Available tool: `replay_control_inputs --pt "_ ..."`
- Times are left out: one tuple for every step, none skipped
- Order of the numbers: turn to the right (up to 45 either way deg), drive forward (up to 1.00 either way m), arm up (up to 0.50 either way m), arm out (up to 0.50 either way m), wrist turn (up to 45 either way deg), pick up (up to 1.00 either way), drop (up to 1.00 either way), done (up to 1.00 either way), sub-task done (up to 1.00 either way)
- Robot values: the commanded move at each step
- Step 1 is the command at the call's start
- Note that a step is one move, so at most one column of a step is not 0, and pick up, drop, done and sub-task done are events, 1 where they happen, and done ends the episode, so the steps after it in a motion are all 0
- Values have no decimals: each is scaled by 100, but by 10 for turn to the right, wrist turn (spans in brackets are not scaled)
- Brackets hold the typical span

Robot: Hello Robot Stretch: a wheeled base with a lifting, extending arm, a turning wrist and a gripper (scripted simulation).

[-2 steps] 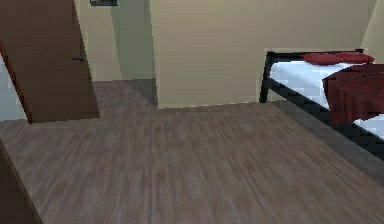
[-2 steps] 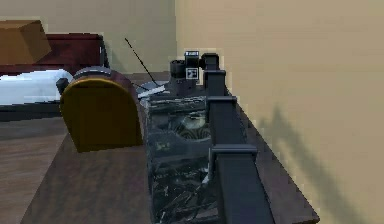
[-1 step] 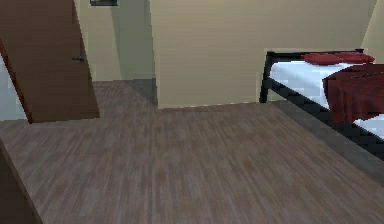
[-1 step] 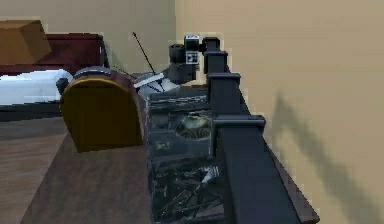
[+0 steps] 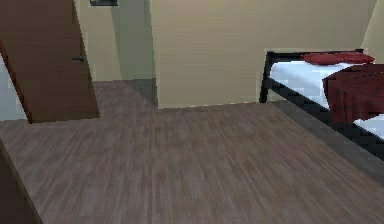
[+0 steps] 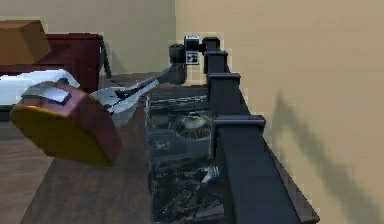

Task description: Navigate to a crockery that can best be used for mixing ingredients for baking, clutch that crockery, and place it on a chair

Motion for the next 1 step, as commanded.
replay_control_inputs --pt "0 0 0 0 -450 0 0 0 0"
